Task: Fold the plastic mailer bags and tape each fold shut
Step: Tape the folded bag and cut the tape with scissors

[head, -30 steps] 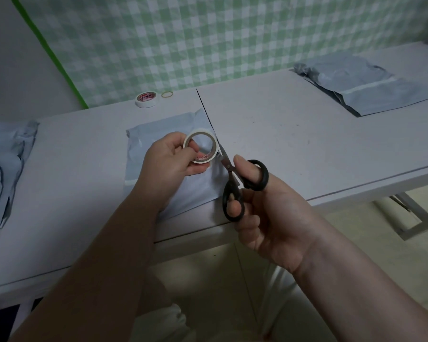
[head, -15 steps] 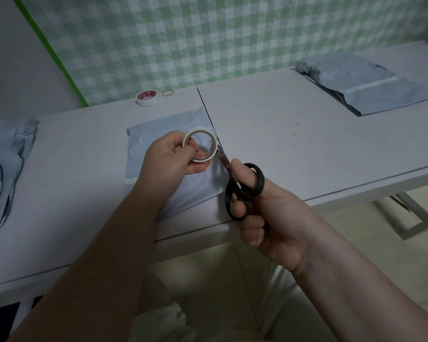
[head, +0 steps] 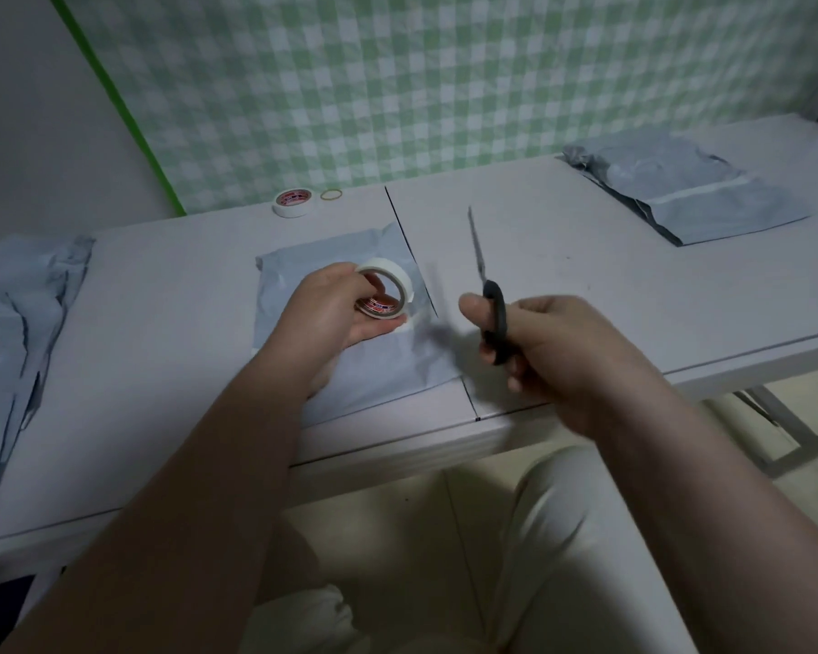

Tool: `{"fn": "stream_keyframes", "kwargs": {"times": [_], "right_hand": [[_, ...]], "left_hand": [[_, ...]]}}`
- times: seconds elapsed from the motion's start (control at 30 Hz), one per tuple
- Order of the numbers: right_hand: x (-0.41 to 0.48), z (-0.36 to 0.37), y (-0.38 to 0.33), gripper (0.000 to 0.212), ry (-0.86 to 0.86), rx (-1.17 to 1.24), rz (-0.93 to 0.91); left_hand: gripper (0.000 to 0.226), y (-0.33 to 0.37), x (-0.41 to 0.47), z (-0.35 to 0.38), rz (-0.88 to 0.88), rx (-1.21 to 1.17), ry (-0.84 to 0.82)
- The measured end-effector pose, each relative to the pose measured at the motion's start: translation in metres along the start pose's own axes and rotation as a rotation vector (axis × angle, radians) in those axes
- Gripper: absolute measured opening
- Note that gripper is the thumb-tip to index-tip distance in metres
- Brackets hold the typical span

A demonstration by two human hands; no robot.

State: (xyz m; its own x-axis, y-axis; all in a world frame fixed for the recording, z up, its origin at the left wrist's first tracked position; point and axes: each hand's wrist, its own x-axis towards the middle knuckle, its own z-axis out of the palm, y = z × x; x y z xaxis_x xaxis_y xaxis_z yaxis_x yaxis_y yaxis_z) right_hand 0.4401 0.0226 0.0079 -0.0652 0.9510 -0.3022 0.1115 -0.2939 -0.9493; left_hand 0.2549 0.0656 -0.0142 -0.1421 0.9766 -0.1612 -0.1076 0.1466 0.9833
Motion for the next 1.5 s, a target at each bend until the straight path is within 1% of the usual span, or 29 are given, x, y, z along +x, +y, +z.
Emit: {"fn": "stream_keyframes", "kwargs": {"times": [0.07,0.17,0.2,0.27,0.3,0.33,0.37,0.43,0.47,0.5,0.53,0.6,0.67,0.73,0.77,0.87,0.9,0.93,0.97,1.0,1.03,1.07,1.1,1.13,1.23,1.37,1.5], "right_hand": [[0.019,-0.007,-0.003,0.03,0.168,-0.287,-0.11],[0.04,-0.011,-0.007,0.035,0.365,-0.789,-0.216],[0.044,-0.01,-0.007,0.037,0.408,-0.887,-0.234],[0.049,-0.006,-0.007,0.04,0.472,-0.996,-0.251],[0.051,-0.004,-0.007,0.039,0.493,-1.036,-0.258],[0.051,-0.001,-0.008,0.035,0.512,-1.07,-0.267],[0.051,0.001,-0.008,0.029,0.526,-1.094,-0.279],[0.05,0.005,-0.008,0.018,0.545,-1.111,-0.29],[0.049,0.006,-0.007,0.015,0.55,-1.115,-0.287],[0.048,0.006,-0.005,0.014,0.554,-1.122,-0.286],[0.048,0.007,-0.003,0.015,0.562,-1.129,-0.288],[0.048,0.008,0.0,0.019,0.599,-1.12,-0.318],[0.05,0.011,0.002,0.02,0.643,-1.097,-0.428],[0.048,0.02,-0.001,0.019,0.615,-1.074,-0.575],[0.046,0.027,-0.001,0.019,0.565,-1.06,-0.647],[0.034,0.051,0.001,0.022,0.303,-1.075,-0.845],[0.033,0.058,0.005,0.022,0.217,-1.101,-0.897],[0.031,0.064,0.009,0.022,0.136,-1.145,-0.923],[0.03,0.069,0.013,0.023,0.065,-1.198,-0.934],[0.03,0.073,0.016,0.026,-0.002,-1.249,-0.933],[0.029,0.076,0.019,0.031,-0.065,-1.295,-0.912],[0.028,0.077,0.021,0.039,-0.111,-1.33,-0.875],[0.026,0.077,0.023,0.047,-0.132,-1.354,-0.832],[0.025,0.075,0.024,0.049,-0.138,-1.372,-0.78],[0.024,0.068,0.027,0.047,-0.132,-1.431,-0.647],[0.025,0.062,0.025,0.043,-0.11,-1.43,-0.583],[0.024,0.058,0.022,0.039,-0.054,-1.431,-0.543]], "left_hand": [[0.018,0.008,-0.003,-0.003,-0.072,-0.111,-0.047],[0.019,0.016,-0.008,-0.015,-0.075,-0.201,-0.032],[0.02,0.018,-0.008,-0.021,-0.052,-0.197,0.001],[0.023,0.021,-0.009,-0.035,0.023,-0.135,0.098],[0.024,0.021,-0.01,-0.044,0.068,-0.06,0.156],[0.026,0.021,-0.012,-0.054,0.123,0.072,0.223],[0.028,0.02,-0.014,-0.064,0.188,0.273,0.296],[0.033,0.016,-0.018,-0.086,0.313,0.748,0.411],[0.03,0.013,-0.019,-0.097,0.355,0.938,0.451],[0.025,0.01,-0.018,-0.107,0.372,1.081,0.475],[0.027,0.006,-0.016,-0.115,0.364,1.188,0.489],[0.036,-0.004,-0.011,-0.127,0.333,1.312,0.49],[0.036,-0.013,-0.007,-0.133,0.329,1.408,0.46],[0.036,-0.017,-0.007,-0.133,0.288,1.461,0.427],[0.036,-0.016,-0.01,-0.131,0.262,1.473,0.423],[0.031,-0.008,-0.027,-0.113,0.226,1.556,0.514],[0.032,-0.004,-0.034,-0.102,0.254,1.609,0.54],[0.035,-0.002,-0.041,-0.09,0.329,1.645,0.519],[0.036,-0.002,-0.047,-0.076,0.422,1.644,0.433],[0.039,-0.005,-0.051,-0.063,0.494,1.606,0.298],[0.045,-0.01,-0.057,-0.051,0.52,1.541,0.153],[0.054,-0.015,-0.062,-0.04,0.493,1.499,0.034],[0.058,-0.02,-0.065,-0.034,0.452,1.504,-0.032],[0.055,-0.026,-0.067,-0.032,0.403,1.535,-0.057],[0.056,-0.036,-0.068,-0.038,0.303,1.651,0.013],[0.058,-0.032,-0.07,-0.047,0.192,1.645,0.06],[0.062,-0.029,-0.075,-0.06,0.18,1.666,0.11]]}}
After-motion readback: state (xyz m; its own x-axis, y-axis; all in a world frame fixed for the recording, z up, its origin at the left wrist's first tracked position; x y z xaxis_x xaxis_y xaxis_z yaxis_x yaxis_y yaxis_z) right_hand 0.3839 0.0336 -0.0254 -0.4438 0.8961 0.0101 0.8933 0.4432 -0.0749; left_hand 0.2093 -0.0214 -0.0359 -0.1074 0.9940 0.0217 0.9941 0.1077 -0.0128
